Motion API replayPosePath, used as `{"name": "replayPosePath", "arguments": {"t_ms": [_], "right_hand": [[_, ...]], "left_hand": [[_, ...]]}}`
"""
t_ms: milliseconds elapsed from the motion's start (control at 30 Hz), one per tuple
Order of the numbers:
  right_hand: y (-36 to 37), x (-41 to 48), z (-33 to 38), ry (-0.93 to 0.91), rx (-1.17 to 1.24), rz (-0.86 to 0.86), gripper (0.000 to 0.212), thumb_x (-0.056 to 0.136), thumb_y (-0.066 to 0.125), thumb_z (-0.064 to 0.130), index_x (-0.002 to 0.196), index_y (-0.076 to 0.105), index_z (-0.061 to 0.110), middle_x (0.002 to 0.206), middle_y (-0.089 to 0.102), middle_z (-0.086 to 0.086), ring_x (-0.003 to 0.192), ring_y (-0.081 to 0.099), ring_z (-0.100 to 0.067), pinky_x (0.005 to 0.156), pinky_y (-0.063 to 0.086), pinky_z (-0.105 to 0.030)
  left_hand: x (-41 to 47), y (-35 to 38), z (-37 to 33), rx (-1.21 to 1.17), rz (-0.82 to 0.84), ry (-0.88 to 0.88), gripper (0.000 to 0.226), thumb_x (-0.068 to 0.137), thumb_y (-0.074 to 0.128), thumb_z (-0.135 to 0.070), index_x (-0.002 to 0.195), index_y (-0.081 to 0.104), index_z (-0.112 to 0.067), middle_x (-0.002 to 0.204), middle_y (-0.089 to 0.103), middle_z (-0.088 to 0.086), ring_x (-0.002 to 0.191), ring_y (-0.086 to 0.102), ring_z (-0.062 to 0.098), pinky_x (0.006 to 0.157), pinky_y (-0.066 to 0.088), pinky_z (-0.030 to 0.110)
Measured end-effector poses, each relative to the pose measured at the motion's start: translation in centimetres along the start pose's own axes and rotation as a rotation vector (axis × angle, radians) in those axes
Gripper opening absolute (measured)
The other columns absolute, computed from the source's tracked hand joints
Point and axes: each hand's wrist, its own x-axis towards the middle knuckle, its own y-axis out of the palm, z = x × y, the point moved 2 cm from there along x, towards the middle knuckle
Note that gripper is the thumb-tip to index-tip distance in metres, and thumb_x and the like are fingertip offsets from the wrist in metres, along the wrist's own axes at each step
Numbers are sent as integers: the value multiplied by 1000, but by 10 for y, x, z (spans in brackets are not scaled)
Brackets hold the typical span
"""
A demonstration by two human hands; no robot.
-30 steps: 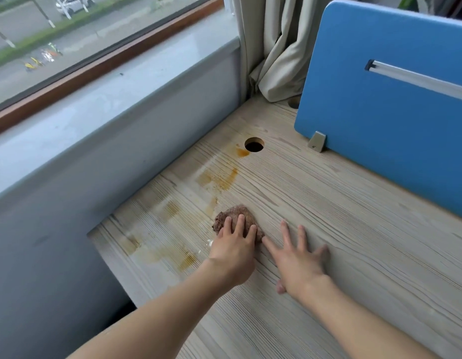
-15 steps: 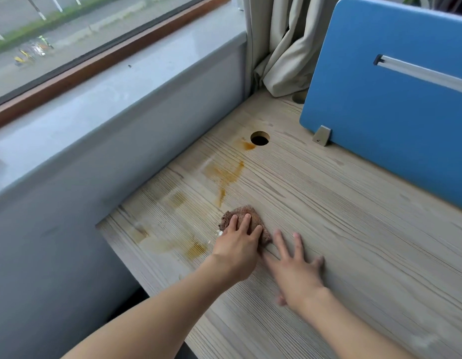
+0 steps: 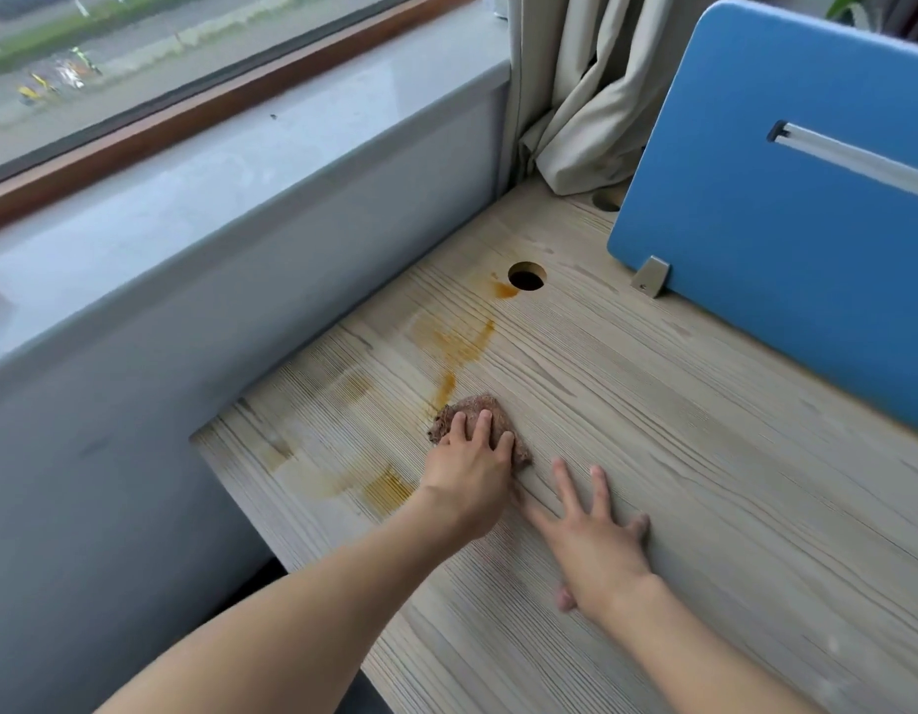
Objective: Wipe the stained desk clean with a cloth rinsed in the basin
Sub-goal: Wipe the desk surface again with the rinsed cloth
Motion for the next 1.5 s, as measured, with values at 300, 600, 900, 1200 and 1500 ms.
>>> {"name": "replayPosePath", "arguments": {"t_ms": [300,600,900,1200,1500], "right_hand": [[2,3,-1,-5,-16,-20,119,80,80,36,152,-14,48,159,-36,-4,146,-23,-48,102,29,-78],[-3,-2,1,-17,-33,-21,115,82,79,36,154,-10,46,161,-32,-8,147,-19,-49,104,25,-78],[8,-5,38,-66,-59,22,112,83,79,35,155,-7,42,160,-33,-12,143,-23,-56,100,26,-82],[7,-4,38,-53,-45,-8,116,83,80,27,152,-12,47,160,-33,-13,143,-21,-57,98,26,-83],[4,-9,39,-49,-37,11,123,81,82,30,150,-18,51,159,-34,-14,143,-20,-57,98,28,-82]], "left_hand": [[-12,6,-4,-34,2,-10,69,100,45,-23,159,9,-18,166,-6,14,151,-2,43,120,20,49],[-30,19,-9,-26,44,-34,75,100,47,-22,160,2,-17,165,-11,15,151,-6,43,120,16,51],[-34,28,-2,-19,58,-67,75,100,48,-23,160,3,-19,165,-11,16,150,-4,45,121,17,51],[-43,27,6,-47,63,-103,75,99,43,-15,160,-1,-19,165,-14,15,151,-9,43,122,13,48],[-45,28,18,-68,27,-131,74,98,43,-16,160,2,-19,165,-11,15,151,-4,44,121,17,50]]}}
